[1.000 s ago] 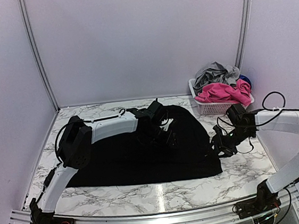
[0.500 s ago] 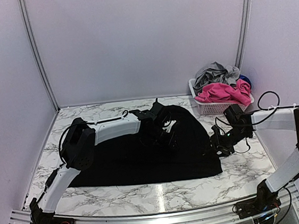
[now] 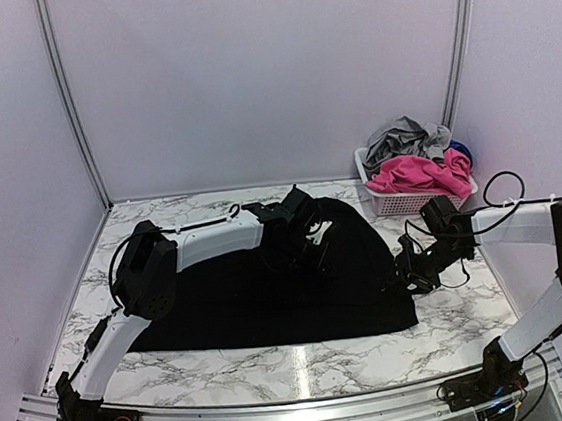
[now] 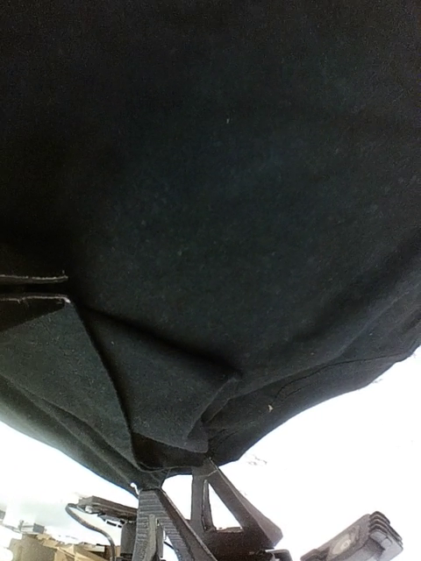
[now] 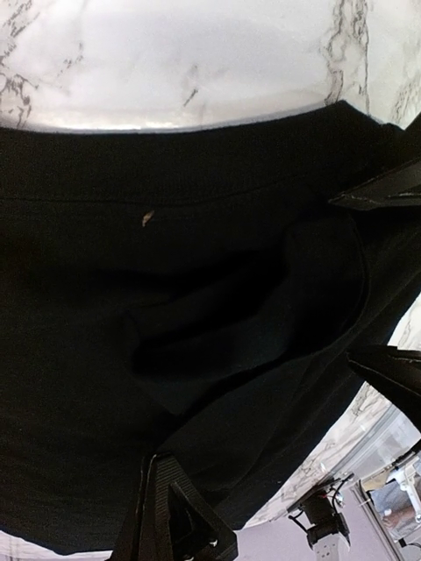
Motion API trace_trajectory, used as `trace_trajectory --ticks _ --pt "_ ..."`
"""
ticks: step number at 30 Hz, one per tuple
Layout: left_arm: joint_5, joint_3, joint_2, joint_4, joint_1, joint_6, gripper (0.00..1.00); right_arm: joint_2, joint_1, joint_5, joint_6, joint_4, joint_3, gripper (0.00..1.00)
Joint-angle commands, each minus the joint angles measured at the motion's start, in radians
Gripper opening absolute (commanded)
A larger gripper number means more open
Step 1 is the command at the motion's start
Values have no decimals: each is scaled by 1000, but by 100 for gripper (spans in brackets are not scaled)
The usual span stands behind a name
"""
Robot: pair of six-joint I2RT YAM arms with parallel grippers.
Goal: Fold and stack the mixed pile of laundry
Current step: Fold the flattened T-shirt at the center of the board.
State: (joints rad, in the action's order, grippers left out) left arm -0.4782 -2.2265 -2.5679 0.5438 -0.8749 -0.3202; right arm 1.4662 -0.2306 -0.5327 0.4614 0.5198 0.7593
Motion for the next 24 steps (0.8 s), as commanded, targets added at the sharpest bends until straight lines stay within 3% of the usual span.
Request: trace_trajectory --ticks 1,7,16,21,22,24 --pt "32 61 116 -47 39 2 0 -10 14 8 13 -23 34 52" --pt "61 256 224 -190 99 -37 0 -73 14 3 -18 16 60 56" --pt "150 377 263 -242 107 -43 0 -100 14 -5 -47 54 -30 46" --pt "302 450 318 -234 116 -51 1 -91 8 2 -67 58 25 43" --pt "345 475 342 -233 122 -59 1 -83 4 4 -77 61 43 43" --pt "406 536 392 -229 143 -78 16 -63 -16 13 -87 63 88 42"
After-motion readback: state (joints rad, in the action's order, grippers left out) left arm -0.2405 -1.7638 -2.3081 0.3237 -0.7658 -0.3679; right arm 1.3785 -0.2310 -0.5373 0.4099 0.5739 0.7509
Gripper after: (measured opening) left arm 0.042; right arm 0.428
